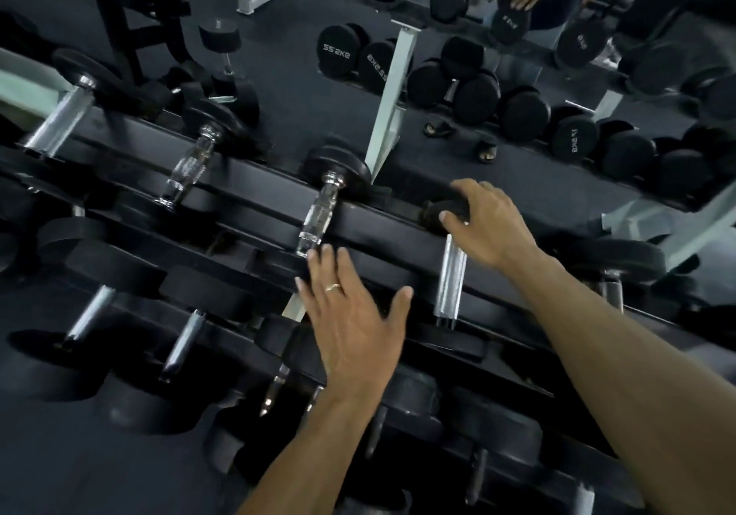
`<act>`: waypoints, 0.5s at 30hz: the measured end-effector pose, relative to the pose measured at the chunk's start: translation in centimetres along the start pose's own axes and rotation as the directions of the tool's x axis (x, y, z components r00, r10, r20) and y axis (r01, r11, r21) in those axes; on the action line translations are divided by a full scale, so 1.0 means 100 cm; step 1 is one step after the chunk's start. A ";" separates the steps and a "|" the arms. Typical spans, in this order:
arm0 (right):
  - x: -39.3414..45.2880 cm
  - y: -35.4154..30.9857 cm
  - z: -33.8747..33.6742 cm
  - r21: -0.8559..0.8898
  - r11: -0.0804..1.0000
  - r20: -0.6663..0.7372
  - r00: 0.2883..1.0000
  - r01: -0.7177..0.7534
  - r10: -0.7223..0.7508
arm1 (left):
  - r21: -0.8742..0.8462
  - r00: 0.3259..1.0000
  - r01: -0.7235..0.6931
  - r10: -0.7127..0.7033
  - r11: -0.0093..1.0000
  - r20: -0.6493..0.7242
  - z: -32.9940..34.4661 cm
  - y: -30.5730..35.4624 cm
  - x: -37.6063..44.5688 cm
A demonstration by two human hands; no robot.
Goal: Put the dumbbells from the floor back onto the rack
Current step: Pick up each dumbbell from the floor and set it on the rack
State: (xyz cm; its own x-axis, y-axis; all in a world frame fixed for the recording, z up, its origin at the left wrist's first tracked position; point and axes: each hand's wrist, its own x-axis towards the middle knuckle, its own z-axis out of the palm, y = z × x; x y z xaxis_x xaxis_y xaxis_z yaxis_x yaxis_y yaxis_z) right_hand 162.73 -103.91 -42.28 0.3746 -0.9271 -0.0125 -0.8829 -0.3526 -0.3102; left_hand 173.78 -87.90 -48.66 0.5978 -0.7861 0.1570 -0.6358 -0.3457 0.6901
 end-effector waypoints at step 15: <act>0.001 0.073 -0.003 0.256 0.966 0.124 0.990 0.032 -0.066 | 0.009 0.942 0.251 -0.246 0.968 0.229 0.080 0.067 -0.070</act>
State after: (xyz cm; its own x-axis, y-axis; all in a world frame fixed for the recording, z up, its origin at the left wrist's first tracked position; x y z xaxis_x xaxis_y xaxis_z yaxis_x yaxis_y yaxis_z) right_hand 156.20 -106.64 -44.25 0.4640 -0.8790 -0.1098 -0.7684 -0.3377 -0.5437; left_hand 161.44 -88.82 -50.79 0.6076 -0.7727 -0.1839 -0.4702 -0.5365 0.7008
